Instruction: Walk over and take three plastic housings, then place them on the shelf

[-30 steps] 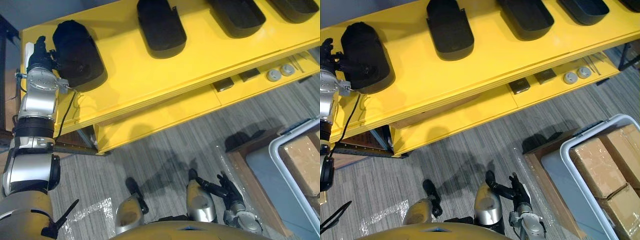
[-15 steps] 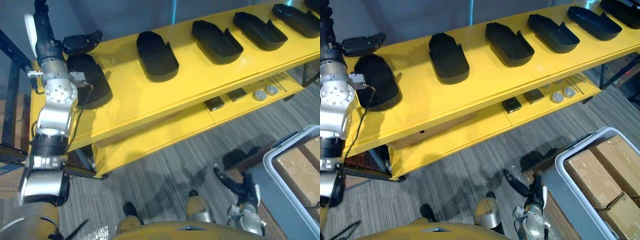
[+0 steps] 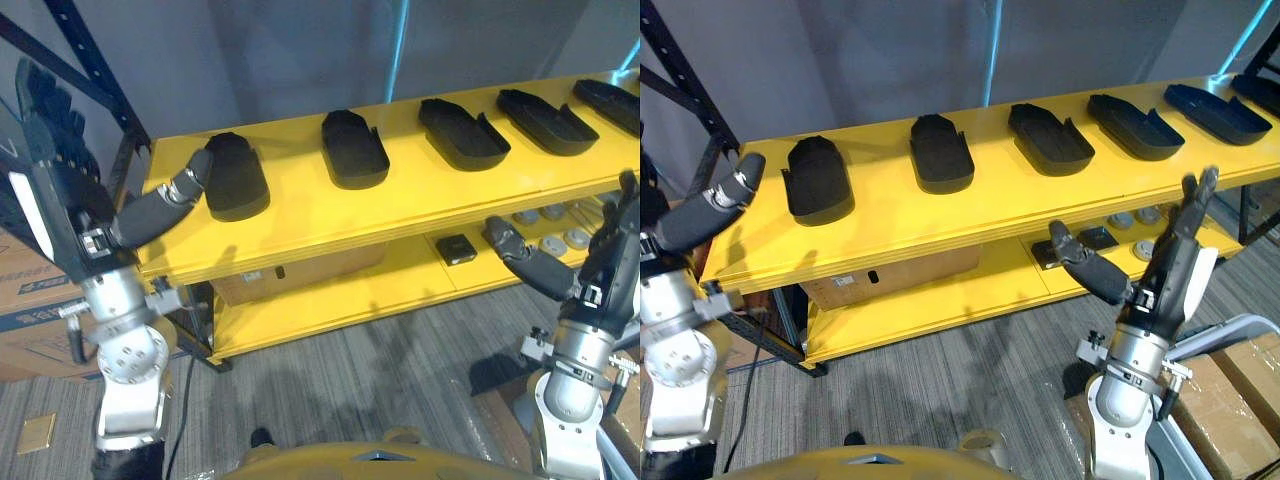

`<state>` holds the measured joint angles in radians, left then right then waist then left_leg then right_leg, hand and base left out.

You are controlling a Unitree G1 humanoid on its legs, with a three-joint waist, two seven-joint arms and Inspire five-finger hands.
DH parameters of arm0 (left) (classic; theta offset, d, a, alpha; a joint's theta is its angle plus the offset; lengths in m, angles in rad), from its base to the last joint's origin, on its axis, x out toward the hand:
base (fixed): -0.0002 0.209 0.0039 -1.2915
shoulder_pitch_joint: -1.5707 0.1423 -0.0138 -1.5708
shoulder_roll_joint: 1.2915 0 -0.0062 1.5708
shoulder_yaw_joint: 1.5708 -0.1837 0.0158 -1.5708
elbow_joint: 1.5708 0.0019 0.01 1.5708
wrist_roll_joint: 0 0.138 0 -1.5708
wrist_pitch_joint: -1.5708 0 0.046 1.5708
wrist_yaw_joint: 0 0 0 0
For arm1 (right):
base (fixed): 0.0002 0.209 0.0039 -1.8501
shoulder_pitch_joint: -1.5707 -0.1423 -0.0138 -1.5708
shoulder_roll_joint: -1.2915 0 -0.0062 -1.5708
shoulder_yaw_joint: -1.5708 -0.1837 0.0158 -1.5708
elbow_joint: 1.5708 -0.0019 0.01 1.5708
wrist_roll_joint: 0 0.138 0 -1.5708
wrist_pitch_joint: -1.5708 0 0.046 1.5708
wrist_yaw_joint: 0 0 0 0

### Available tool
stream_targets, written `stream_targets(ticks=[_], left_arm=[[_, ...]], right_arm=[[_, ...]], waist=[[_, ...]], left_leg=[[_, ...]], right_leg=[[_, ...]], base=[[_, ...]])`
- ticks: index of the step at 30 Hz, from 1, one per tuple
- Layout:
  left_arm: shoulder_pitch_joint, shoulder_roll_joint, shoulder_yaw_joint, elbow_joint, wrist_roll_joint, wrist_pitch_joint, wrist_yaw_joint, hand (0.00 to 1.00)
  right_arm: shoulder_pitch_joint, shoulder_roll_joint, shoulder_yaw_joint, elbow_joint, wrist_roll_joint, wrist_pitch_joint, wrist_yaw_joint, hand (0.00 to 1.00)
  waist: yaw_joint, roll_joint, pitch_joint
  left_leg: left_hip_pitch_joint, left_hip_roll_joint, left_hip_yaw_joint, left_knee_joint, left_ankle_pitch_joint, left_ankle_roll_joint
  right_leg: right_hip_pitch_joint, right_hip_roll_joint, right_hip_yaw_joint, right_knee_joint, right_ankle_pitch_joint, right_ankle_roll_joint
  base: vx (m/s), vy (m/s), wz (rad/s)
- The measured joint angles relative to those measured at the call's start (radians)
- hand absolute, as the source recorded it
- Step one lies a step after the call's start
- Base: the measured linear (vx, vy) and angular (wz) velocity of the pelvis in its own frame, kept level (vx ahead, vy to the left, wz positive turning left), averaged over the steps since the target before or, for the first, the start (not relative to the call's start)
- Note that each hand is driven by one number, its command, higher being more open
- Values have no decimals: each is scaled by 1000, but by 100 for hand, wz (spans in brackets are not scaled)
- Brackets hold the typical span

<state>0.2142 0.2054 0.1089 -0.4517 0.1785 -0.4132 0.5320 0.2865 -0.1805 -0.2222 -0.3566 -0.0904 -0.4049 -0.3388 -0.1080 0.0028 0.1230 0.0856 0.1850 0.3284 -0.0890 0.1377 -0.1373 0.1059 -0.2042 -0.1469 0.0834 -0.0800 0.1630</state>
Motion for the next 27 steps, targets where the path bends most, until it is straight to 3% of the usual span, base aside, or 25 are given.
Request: stream_targets(ticks=[5, 11, 13, 18, 19, 27], left_arm=[[79, -33, -136, 189, 107, -48, 35, 100], [122, -48, -147, 497, 108, -55, 25, 100], [146, -47, -147, 603, 108, -54, 5, 100], [173, -44, -150, 710, 105, -46, -46, 100], [176, -40, -148, 765, 106, -39, -55, 100], [182, -35, -101, 1081, 52, 76, -179, 100]], right_arm=[[-106, -96, 142, 33, 39, 32, 77, 100], [-243, -209, 261, 177, 35, 95, 143, 100], [-375, -255, 322, 297, 36, 121, 172, 100], [-561, -289, 398, 455, 9, 137, 180, 100], [-604, -289, 419, 485, -41, 138, 183, 100], [-782, -300, 488, 615, -158, 133, 247, 100]], waist=[[28, -6, -4], [77, -24, -5], [107, -36, -4], [170, -38, -3], [194, -40, -2], [244, -80, 20]], left_leg=[[-38, -1, -50, 0, 26, 10], [-79, 2, -94, -1, 50, 13], [-82, 2, -108, -1, 54, 13], [-114, 4, -152, -1, 59, 9], [-116, 5, -161, -1, 59, 10], [-129, 5, -191, -1, 69, 19]], right_leg=[[1, 3, -46, -7, 11, 0], [9, 14, -92, -36, 44, 7], [18, 15, -104, -36, 45, 7], [20, 22, -149, -44, 45, 3], [28, 27, -156, -57, 48, -3], [46, 34, -189, -73, 53, -3]], base=[[-42, -14, 25], [-9, -11, 23], [-10, -13, 16], [-53, -15, 27], [-41, -21, 14], [-10, -21, 12]])
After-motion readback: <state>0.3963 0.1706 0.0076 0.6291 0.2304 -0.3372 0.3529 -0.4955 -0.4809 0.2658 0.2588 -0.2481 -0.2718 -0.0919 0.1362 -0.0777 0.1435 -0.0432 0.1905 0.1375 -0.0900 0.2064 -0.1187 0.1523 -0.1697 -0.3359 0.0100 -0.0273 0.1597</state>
